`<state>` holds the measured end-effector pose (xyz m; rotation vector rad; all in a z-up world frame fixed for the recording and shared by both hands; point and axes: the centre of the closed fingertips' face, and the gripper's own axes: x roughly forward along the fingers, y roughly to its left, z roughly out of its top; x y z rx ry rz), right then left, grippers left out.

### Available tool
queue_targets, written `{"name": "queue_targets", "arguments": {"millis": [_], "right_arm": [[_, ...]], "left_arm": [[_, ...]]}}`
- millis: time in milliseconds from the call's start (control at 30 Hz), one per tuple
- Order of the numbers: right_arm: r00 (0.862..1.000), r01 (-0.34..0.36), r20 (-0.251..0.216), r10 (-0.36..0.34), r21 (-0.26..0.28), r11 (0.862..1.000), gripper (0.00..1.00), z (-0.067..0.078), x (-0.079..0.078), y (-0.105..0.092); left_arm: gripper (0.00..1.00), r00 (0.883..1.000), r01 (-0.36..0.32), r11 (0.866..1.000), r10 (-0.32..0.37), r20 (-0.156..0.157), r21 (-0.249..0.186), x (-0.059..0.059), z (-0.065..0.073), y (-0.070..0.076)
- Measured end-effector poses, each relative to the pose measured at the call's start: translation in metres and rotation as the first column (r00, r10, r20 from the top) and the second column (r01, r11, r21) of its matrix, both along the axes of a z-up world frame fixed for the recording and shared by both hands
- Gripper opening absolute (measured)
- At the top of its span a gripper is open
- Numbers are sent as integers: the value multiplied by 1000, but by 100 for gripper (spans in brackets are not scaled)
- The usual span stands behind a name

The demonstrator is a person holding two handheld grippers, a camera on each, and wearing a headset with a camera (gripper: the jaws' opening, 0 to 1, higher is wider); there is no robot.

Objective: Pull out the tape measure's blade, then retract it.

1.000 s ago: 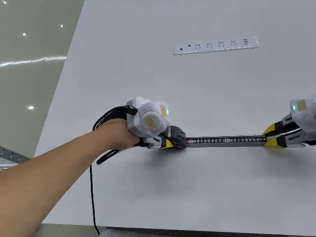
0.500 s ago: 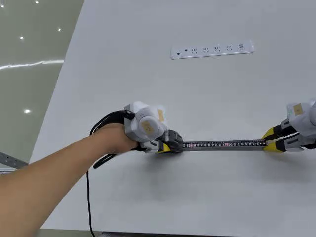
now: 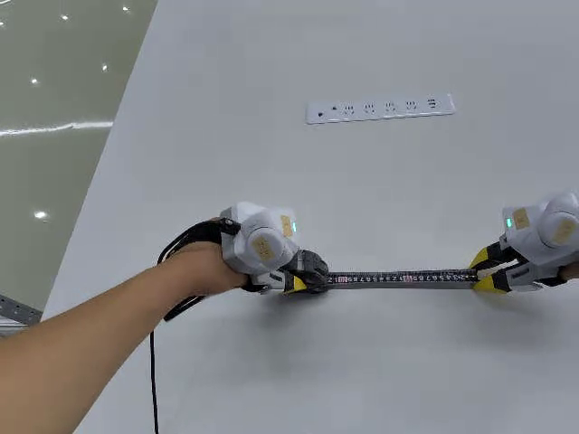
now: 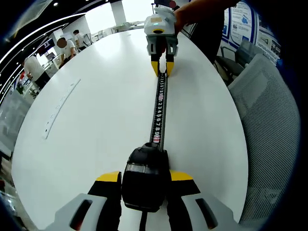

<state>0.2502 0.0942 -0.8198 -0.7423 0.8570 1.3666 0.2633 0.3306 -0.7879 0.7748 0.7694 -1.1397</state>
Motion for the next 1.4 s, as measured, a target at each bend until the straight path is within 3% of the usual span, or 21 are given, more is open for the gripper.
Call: {"name": "queue_targets", "arguments": {"millis": [33, 67, 167, 467, 800, 967, 1133, 1167, 1267, 1333, 1400], "right_arm": [[1000, 29, -5, -29, 20, 999, 14, 1, 1, 4], [999, 32, -5, -32, -2, 999, 14, 0, 0, 1], [999, 44, 2, -44, 2, 999, 14, -1, -1, 3], [995, 100, -9, -100, 18, 995, 19, -1, -7, 3], [982, 190, -4, -190, 11, 982, 33, 1, -9, 0], [958, 287, -12, -287, 47, 957, 40, 7, -7, -1], [933, 359, -25, -358, 68, 931, 46, 14, -10, -5], [924, 382, -33, -381, 77, 921, 47, 15, -11, -5], [887, 462, -61, -458, 104, 881, 51, 20, -14, -7], [870, 494, -73, -488, 114, 862, 54, 24, -17, -7], [861, 508, -73, -503, 117, 853, 57, 28, -21, -7]], "left_arm": [[34, 1000, -13, 1000, 13, 1, 1, 0, -1, 1], [34, 1000, -29, 1000, 29, 1, -2, 0, -1, 1], [38, 996, -83, 996, 84, 6, -28, 1, 1, 1], [47, 987, -160, 985, 161, 1, -56, -5, 11, 9], [54, 960, -277, 956, 279, 9, -91, -12, 19, 24], [57, 936, -343, 932, 349, 34, -113, -11, 26, 34], [60, 920, -386, 913, 392, 22, -133, -13, 30, 38], [60, 917, -392, 910, 398, 21, -134, -14, 30, 39], [62, 896, -436, 886, 443, 12, -158, -16, 33, 42], [64, 881, -467, 866, 474, -4, -181, -18, 35, 43], [66, 869, -489, 850, 495, -18, -197, -21, 36, 43]]}}
